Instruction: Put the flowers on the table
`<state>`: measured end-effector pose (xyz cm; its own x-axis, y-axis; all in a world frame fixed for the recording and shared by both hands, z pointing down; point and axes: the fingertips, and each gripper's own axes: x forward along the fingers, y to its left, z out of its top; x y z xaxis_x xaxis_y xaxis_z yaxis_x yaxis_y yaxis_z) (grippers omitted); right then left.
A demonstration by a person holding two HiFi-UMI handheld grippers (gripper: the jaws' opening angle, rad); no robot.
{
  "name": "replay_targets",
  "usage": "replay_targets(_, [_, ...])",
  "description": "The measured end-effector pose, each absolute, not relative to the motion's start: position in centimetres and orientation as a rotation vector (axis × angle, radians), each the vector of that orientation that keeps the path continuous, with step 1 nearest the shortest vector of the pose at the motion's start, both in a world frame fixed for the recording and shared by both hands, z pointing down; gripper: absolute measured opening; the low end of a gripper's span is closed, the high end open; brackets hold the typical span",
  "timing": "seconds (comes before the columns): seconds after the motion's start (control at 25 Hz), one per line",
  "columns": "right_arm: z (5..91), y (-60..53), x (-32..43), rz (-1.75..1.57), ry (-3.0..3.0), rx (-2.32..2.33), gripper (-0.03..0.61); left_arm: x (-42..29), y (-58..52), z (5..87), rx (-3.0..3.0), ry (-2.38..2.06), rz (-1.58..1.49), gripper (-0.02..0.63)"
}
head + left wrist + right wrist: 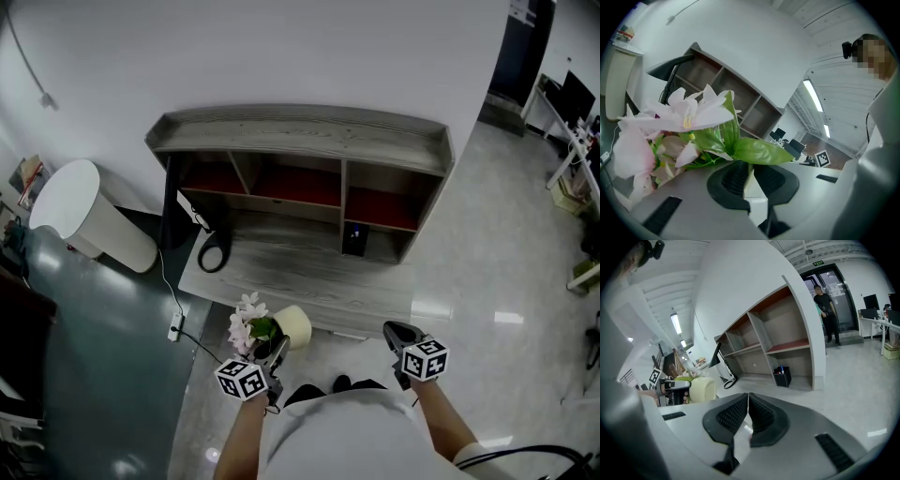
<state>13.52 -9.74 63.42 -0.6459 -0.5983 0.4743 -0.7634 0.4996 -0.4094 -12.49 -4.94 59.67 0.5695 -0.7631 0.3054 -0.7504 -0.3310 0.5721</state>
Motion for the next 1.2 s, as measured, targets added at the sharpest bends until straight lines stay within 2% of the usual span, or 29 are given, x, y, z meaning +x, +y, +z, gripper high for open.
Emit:
replay_targets(0.48, [64.7,-12.9,13.0,0.934,-2.438,1.208,0.020,-12.2,-11.4,60.2,2.165,-1.131,0.081,0.049])
replay_targets(1.2, [65.7,-16.5,8.5,0.994,-2.300,1.414,0.020,-14.8,-21.6,65.8,2.336,-0.880,0.573,0.049])
